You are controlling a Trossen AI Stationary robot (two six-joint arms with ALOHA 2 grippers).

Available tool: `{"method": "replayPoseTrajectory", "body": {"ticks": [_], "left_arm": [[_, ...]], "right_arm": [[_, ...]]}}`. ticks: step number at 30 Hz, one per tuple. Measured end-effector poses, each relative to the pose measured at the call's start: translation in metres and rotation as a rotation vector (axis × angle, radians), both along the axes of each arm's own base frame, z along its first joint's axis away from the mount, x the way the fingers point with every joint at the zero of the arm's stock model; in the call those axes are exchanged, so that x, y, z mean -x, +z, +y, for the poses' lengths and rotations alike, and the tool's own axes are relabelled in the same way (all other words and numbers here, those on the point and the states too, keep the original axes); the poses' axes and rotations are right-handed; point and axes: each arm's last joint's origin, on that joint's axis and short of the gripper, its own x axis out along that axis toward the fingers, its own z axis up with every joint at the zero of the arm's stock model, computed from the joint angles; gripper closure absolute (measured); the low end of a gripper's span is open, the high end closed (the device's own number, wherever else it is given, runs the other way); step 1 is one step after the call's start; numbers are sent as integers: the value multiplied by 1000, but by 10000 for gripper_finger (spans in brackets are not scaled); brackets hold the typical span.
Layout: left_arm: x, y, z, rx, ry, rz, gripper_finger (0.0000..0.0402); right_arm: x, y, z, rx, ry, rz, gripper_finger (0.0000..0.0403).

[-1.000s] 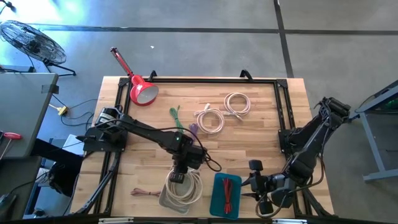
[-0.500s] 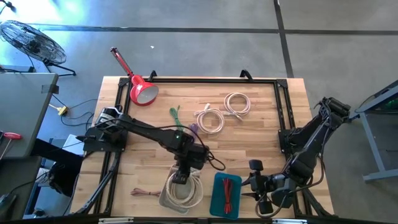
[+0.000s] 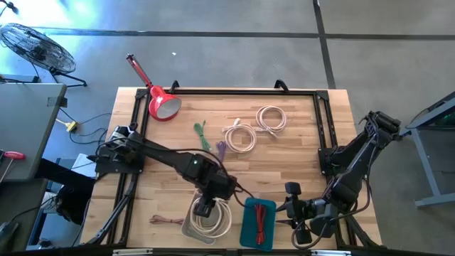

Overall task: Pick & Place USB Port
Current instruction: Put the light brown HDMI cable into the white bin

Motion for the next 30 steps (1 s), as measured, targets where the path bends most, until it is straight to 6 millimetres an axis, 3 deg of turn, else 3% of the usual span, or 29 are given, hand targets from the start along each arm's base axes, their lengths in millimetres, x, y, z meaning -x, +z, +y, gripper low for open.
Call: {"method": "replayPoseTrajectory", "body": {"ticks": [9,21,26,30], "left_arm": [[4,-27,4,-41,8,70,214],[1,-29,3,-59,1,31,219],[0,-24,2,-65,-59,-4,251],[0,-23,2,-82,-118,-21,313]], "right_arm": [[0,0,0,10,0,1,261],[1,-3,-4,61,-22,7,261],[1,-3,-3,60,-20,8,261],[1,-3,-3,60,-20,8,261]]}}
